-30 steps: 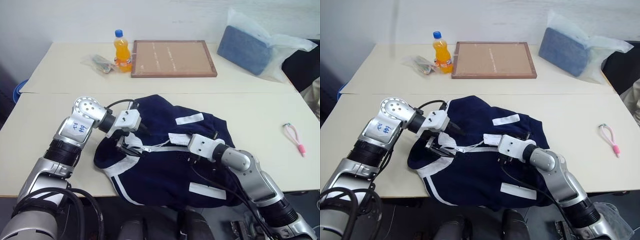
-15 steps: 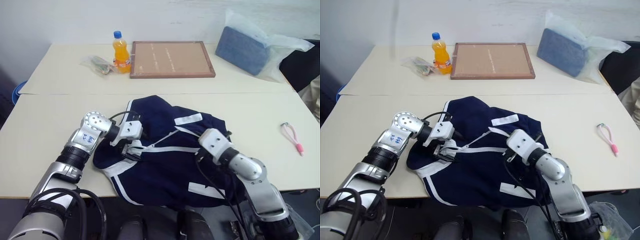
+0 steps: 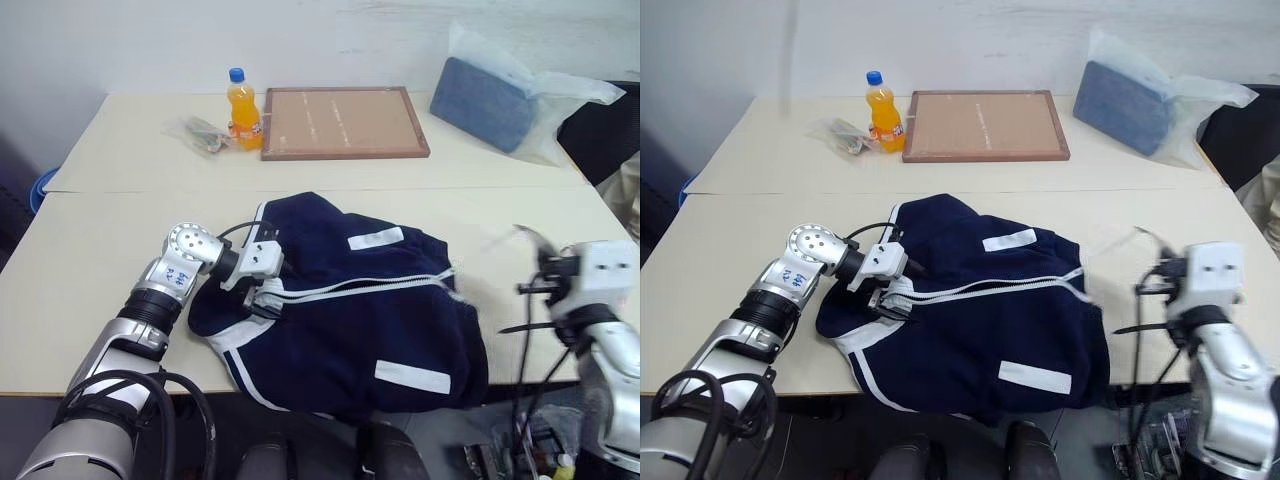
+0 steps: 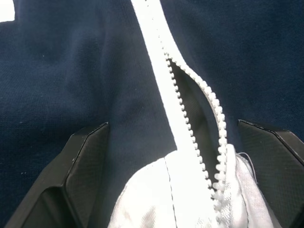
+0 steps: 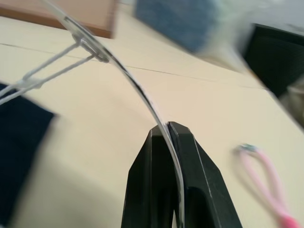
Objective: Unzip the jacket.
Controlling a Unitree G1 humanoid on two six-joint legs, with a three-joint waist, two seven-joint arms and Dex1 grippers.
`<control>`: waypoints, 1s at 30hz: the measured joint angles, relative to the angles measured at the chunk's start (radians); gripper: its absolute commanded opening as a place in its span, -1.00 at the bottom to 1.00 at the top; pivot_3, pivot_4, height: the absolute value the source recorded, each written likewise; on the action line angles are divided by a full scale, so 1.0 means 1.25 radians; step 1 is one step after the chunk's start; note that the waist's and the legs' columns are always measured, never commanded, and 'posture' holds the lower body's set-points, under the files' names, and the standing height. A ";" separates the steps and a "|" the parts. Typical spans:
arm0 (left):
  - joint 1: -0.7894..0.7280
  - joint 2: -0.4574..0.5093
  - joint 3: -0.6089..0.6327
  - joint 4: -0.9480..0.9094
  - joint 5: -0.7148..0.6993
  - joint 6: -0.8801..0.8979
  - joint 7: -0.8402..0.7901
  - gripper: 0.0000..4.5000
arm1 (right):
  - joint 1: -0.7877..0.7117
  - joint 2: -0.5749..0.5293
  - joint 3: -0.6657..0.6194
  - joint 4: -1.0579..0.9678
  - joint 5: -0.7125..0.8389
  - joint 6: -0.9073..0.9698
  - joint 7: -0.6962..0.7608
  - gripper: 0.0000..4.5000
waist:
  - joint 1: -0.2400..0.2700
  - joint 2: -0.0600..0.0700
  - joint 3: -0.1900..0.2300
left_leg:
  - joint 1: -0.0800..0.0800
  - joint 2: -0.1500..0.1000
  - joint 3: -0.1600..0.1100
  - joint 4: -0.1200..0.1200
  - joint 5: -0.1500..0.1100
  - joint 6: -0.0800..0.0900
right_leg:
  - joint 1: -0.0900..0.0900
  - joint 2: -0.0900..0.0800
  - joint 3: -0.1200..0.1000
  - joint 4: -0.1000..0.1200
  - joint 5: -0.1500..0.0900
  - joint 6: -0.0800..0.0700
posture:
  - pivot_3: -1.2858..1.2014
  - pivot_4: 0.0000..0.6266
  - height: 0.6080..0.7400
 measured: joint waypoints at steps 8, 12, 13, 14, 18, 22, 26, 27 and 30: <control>-0.002 -0.001 0.000 0.021 0.000 -0.016 0.000 1.00 | -0.023 -0.089 -0.095 0.132 0.100 0.011 0.025 -0.99 | -0.002 0.003 -0.002 | 0.006 0.000 0.000 -0.004 0.000 0.001 | 0.002 0.000 0.006 0.000 0.000 0.000 | 0.03 -0.52 1.00; -0.002 -0.007 0.002 0.018 0.001 -0.015 0.004 1.00 | -0.062 -0.114 -0.077 0.146 0.161 0.038 0.050 -0.99 | 0.001 0.003 -0.002 | 0.006 -0.001 0.000 -0.004 0.000 0.001 | 0.002 -0.001 0.006 0.000 0.000 0.000 | 0.03 -0.52 1.00; -0.001 -0.008 0.003 0.014 0.001 -0.012 0.005 1.00 | -0.046 -0.151 -0.044 0.146 0.156 0.032 0.076 -0.99 | 0.002 0.004 -0.002 | 0.006 -0.001 0.000 -0.004 -0.001 0.002 | 0.002 -0.001 0.006 0.000 0.000 0.000 | 0.03 -0.52 1.00; 0.003 -0.007 0.006 0.003 0.001 0.003 0.004 1.00 | -0.016 -0.213 0.015 0.147 0.137 0.012 0.119 -0.99 | 0.002 0.004 -0.002 | 0.006 -0.001 0.000 -0.004 -0.001 0.002 | 0.002 -0.001 0.006 -0.001 0.000 0.000 | 0.03 -0.52 1.00; 0.021 0.001 0.018 -0.052 -0.006 0.081 0.002 1.00 | 0.038 -0.331 0.144 0.189 0.082 -0.075 0.244 -0.91 | -0.001 0.003 -0.002 | 0.005 -0.001 0.000 -0.004 -0.001 0.002 | 0.001 0.000 0.005 -0.002 0.000 0.000 | 0.03 -0.52 1.00; 0.034 0.046 0.046 -0.130 -0.050 0.215 -0.040 1.00 | 0.059 -0.459 0.202 0.292 0.070 -0.168 0.418 -0.45 | -0.002 0.000 0.001 | 0.003 -0.001 0.001 -0.005 -0.001 0.003 | -0.001 0.000 0.006 -0.003 0.001 0.001 | 0.03 -0.52 1.00; 0.034 0.133 0.112 -0.199 -0.123 0.351 -0.086 1.00 | 0.032 -0.566 0.177 0.409 0.102 -0.213 0.572 0.14 | -0.005 -0.001 0.003 | 0.003 0.000 0.001 -0.005 -0.001 0.002 | -0.001 0.000 0.006 -0.004 0.001 0.001 | 0.03 -0.52 1.00; 0.034 0.167 0.135 -0.209 -0.147 0.386 -0.086 1.00 | 0.029 -0.598 0.155 0.443 0.117 -0.221 0.622 0.30 | -0.004 -0.002 0.003 | 0.003 0.000 0.001 -0.006 -0.001 0.002 | -0.001 0.000 0.005 -0.004 0.001 0.001 | 0.03 -0.52 1.00; 0.034 0.262 0.192 -0.211 -0.184 0.442 -0.086 1.00 | 0.029 -0.656 0.086 0.523 0.162 -0.223 0.741 0.72 | -0.004 -0.003 0.004 | 0.003 0.000 0.001 -0.006 -0.001 0.002 | -0.001 0.001 0.005 -0.006 0.001 0.001 | 0.03 -0.52 1.00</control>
